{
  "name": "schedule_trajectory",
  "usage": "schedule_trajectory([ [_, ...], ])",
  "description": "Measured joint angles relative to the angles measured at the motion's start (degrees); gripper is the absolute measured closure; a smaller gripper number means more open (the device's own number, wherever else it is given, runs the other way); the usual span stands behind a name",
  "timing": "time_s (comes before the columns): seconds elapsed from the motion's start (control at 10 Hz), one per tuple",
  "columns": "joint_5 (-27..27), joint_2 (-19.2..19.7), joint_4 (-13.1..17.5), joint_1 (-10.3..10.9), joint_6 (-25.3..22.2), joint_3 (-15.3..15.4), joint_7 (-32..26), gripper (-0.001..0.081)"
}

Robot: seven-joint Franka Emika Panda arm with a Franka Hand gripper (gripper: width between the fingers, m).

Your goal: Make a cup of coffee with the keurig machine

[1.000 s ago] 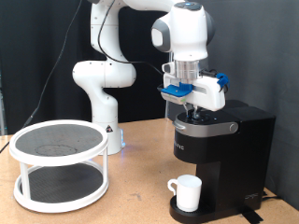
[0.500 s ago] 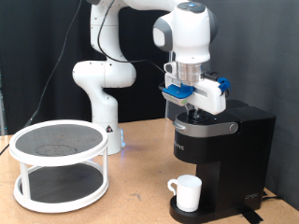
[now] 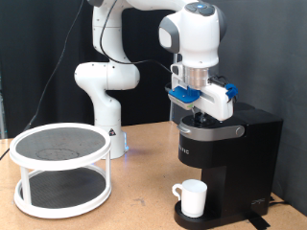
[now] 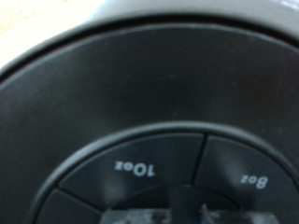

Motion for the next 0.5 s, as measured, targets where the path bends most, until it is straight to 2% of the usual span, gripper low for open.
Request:
schedule_trajectory([
  [0.2,1.2,-0.2,0.0,0.1,0.2,0.1,-3.9,0.0806],
  [0.5,11.2,-3.9,-0.7,-0.2,0.1,-0.6,-13.6,0.0806],
])
